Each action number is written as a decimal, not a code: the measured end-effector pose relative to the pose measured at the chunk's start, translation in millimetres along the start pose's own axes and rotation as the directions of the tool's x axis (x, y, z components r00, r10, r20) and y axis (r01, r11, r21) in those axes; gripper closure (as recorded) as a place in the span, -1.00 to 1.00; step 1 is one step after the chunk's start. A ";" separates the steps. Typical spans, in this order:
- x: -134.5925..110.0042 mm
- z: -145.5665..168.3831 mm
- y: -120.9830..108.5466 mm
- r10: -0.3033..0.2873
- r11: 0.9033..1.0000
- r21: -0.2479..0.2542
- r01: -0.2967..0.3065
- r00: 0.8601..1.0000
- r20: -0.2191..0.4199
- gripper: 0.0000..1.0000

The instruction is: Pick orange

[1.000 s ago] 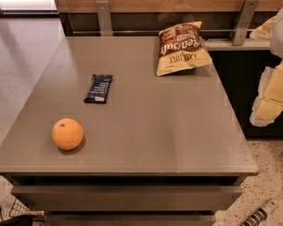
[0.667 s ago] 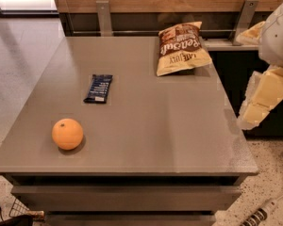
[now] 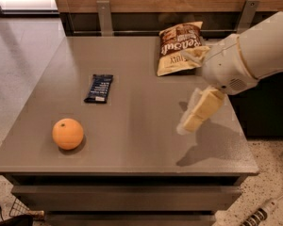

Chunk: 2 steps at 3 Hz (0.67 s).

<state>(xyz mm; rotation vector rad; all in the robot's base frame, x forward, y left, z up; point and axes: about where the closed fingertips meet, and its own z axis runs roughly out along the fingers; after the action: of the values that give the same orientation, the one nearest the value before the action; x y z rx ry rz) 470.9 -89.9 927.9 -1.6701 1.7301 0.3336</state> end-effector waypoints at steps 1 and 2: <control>-56.3 53.2 7.5 0.008 0.997 -0.078 0.015 0.959 0.284 -1.00; -86.4 71.4 19.4 0.036 0.990 -0.138 0.021 0.914 0.404 -1.00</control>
Offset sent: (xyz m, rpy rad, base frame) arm -0.0074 0.1427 -0.0057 0.5217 0.0989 0.2596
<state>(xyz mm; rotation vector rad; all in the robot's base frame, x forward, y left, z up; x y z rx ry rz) 467.4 23.8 925.6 -1.5544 1.4263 0.7648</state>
